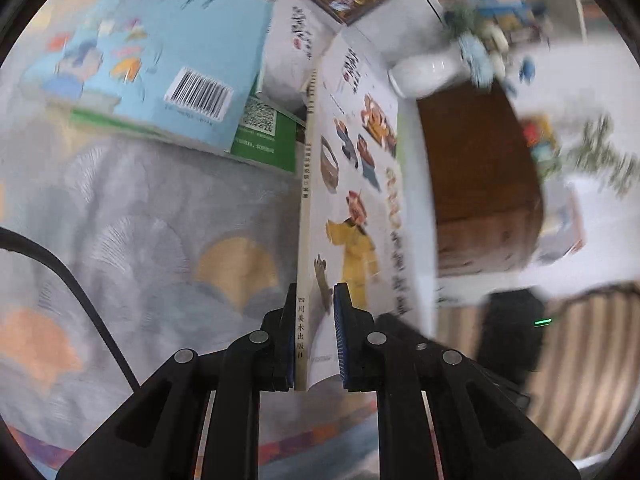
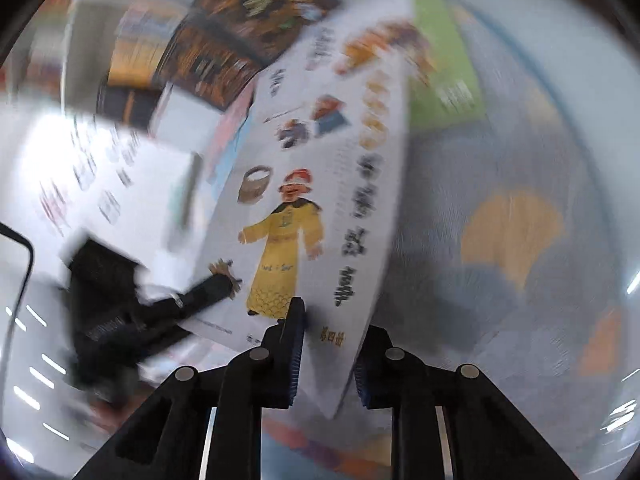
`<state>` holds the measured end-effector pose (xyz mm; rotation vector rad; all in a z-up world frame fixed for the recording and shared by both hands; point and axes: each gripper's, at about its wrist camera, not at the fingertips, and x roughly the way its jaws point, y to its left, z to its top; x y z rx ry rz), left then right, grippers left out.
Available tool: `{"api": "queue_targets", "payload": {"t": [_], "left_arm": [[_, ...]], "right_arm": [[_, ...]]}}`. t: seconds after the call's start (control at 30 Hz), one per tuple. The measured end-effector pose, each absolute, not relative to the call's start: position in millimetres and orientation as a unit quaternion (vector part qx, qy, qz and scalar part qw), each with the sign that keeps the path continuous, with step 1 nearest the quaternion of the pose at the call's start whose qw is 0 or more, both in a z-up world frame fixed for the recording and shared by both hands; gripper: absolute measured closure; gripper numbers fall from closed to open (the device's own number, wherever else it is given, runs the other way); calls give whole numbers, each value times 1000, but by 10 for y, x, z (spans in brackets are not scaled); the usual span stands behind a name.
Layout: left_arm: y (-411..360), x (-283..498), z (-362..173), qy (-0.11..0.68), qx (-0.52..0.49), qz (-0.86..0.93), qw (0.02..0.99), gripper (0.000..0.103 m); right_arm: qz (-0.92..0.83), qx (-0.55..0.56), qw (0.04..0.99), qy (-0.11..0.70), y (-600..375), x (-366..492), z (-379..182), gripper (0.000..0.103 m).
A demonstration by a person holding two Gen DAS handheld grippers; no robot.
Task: Organize books
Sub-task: 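Carry the white wisdom-story book with both grippers to the white table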
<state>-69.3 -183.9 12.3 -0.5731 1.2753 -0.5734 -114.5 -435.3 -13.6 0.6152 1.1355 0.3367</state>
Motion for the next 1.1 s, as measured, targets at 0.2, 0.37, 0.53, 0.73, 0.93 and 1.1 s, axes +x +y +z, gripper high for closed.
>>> {"api": "queue_targets", "payload": {"t": [0.2, 0.37, 0.53, 0.73, 0.93, 1.1], "left_arm": [[-1929, -849, 364, 554, -152, -263, 775, 91], [-1856, -957, 537, 540, -105, -286, 785, 91], [-1649, -934, 724, 524, -106, -290, 794, 91], [-1295, -804, 900, 508, -116, -294, 801, 91], [-783, -626, 1018, 495, -136, -288, 809, 91], [-245, -447, 1055, 483, -157, -271, 818, 91]], "right_arm": [[159, 96, 839, 512, -3859, -1291, 216, 83], [161, 9, 850, 501, -3597, -1483, 335, 83], [173, 1, 851, 495, -3420, -1539, 503, 83], [174, -7, 860, 480, -3046, -1395, 703, 83], [182, 14, 863, 472, -2637, -1194, 879, 82], [198, 2, 867, 458, -2117, -950, 980, 82]]}}
